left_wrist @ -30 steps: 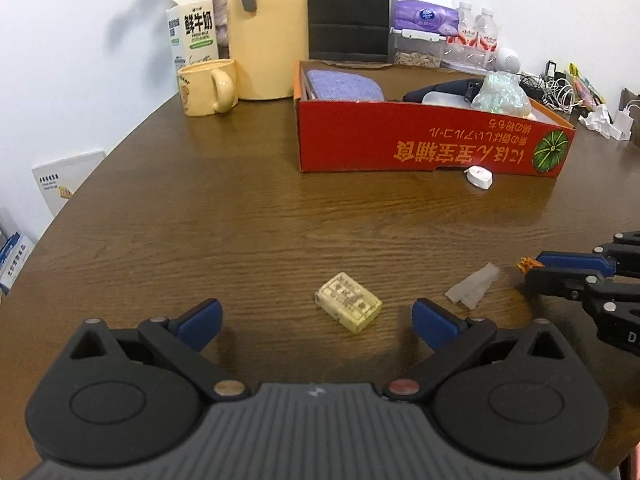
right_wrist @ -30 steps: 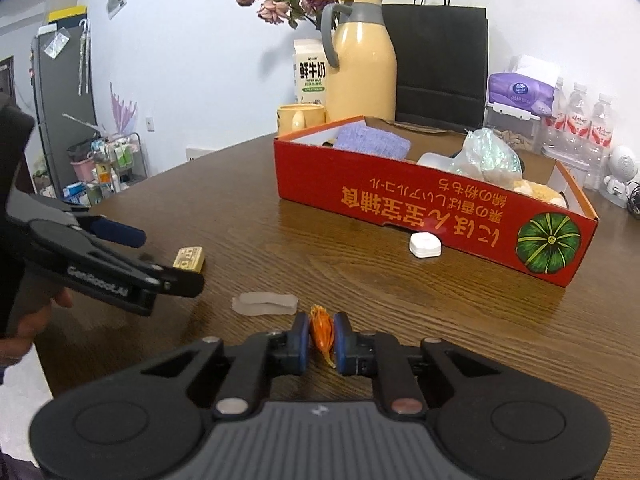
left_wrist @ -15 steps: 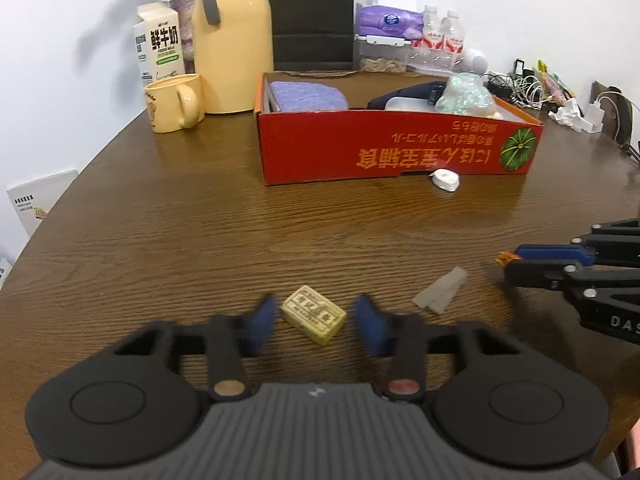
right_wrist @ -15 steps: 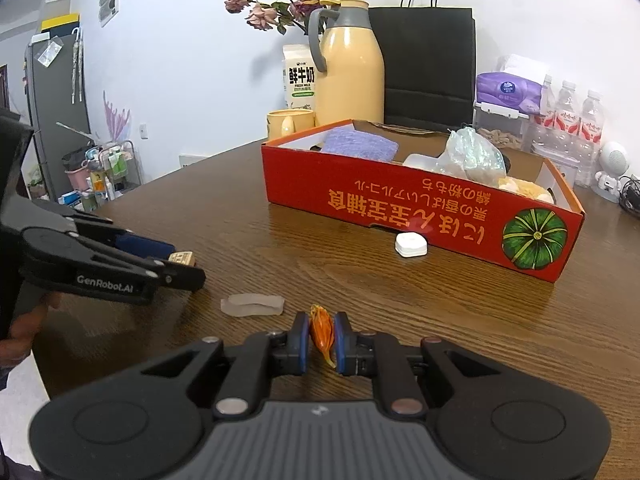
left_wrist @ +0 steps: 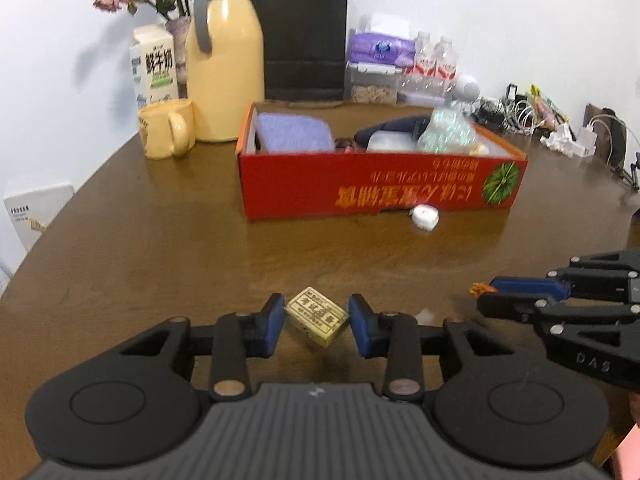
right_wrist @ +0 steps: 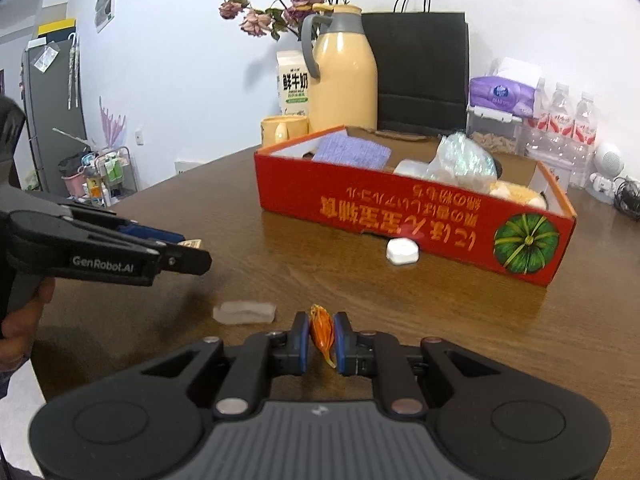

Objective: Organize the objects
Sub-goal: 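Carry trinket and yellow box into the cardboard box and open both tools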

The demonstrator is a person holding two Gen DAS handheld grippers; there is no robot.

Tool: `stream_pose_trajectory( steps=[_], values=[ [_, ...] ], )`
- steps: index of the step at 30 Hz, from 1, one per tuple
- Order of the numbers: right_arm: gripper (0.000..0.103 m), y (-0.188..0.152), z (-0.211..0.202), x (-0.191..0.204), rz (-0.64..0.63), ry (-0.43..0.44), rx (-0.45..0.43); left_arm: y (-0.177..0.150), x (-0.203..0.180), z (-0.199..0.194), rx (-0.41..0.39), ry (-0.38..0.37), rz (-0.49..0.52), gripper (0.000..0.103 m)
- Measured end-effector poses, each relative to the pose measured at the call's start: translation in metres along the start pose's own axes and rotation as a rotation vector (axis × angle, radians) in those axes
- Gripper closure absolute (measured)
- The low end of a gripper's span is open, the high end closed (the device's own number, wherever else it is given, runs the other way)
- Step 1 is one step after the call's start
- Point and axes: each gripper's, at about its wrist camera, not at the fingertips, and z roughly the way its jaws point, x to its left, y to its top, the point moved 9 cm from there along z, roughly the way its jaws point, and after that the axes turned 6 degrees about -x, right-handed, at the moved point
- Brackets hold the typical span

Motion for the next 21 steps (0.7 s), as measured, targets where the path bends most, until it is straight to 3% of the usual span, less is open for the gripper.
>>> stream_pose_trajectory(
  steps=[12,21],
  values=[
    [0.091,0.073,0.003,-0.02,-0.04,-0.066,-0.144,0.073,-0.02,0.008,-0.131,-0.008,0.017,0.067],
    [0.091,0.129,0.028,-0.038,-0.064,-0.1,-0.216,0.128,-0.024,0.032,-0.203,-0.009,0.04,0.066]
  ],
)
